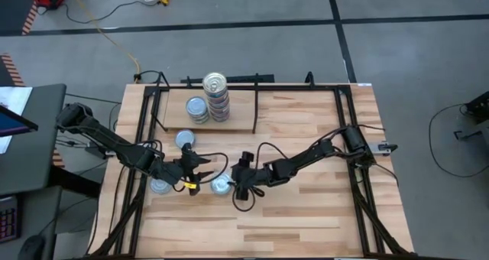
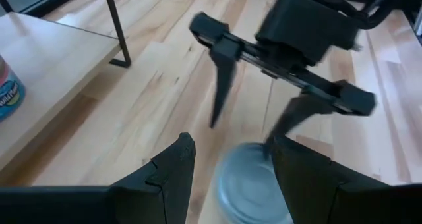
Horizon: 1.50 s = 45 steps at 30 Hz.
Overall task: Stack canned seafood by type on shelf
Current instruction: Stack the green tuna can on top of the green tuna cans on the shelf
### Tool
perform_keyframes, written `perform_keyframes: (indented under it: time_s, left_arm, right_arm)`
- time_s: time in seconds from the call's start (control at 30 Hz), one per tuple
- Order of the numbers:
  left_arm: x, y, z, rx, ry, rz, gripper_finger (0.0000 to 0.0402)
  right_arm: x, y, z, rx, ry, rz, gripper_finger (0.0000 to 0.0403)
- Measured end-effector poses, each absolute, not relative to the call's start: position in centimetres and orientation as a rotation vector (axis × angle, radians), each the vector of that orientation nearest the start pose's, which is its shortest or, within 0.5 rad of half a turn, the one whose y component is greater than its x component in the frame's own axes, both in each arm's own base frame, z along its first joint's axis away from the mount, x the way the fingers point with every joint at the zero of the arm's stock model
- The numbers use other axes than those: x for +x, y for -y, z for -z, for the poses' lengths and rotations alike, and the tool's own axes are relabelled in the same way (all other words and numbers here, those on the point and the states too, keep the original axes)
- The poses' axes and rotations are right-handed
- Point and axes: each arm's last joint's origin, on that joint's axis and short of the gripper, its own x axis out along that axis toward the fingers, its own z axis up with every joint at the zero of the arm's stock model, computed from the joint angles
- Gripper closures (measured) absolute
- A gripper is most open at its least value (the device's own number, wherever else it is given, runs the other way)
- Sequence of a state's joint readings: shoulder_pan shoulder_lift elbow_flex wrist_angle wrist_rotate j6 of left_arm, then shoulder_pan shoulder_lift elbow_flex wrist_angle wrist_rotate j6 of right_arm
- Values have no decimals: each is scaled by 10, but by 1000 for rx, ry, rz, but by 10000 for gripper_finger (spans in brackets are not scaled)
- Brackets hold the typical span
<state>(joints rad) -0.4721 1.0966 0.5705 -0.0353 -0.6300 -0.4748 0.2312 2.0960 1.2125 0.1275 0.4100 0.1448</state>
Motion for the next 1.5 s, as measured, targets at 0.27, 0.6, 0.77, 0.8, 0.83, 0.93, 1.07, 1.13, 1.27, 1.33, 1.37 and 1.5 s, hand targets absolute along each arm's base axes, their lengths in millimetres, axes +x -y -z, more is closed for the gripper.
perform_keyframes:
  time_s: [0.27, 0.6, 0.77, 0.8, 0.83, 0.93, 1.07, 1.13, 1.27, 1.33, 1.37, 1.5]
  left_arm:
    - [203, 85, -218, -202, -443, -224, 210]
    - [202, 86, -218, -202, -446, -219, 210]
    - [202, 85, -218, -195, -443, -225, 210]
    - [202, 85, -218, -194, -444, -225, 210]
    - [202, 85, -218, -194, -443, -225, 210]
    - [202, 85, -218, -193, -443, -226, 210]
    - [202, 85, -218, -196, -445, -226, 210]
    - [202, 85, -218, -195, -448, -225, 210]
    - [202, 85, -218, -196, -448, -225, 210]
    - [202, 85, -218, -197, -448, -225, 210]
    - [202, 85, -218, -198, -448, -224, 210]
    - [202, 85, -218, -198, -448, -224, 210]
  right_arm:
    - [412, -71, -111, -72, -757, 316, 99]
    - [407, -81, -120, -137, -743, 323, 99]
    - [402, -83, -135, -171, -741, 296, 99]
    - [402, -82, -135, -176, -750, 295, 99]
    - [401, -82, -135, -177, -757, 296, 99]
    - [398, -82, -131, -158, -762, 305, 99]
    - [390, -85, -123, -157, -728, 329, 99]
    - [387, -87, -122, -171, -728, 348, 99]
    - [381, -89, -115, -185, -727, 342, 99]
    - [376, -91, -110, -181, -721, 336, 99]
    - [374, -92, -108, -177, -724, 336, 99]
    - [364, -96, -97, -163, -750, 346, 99]
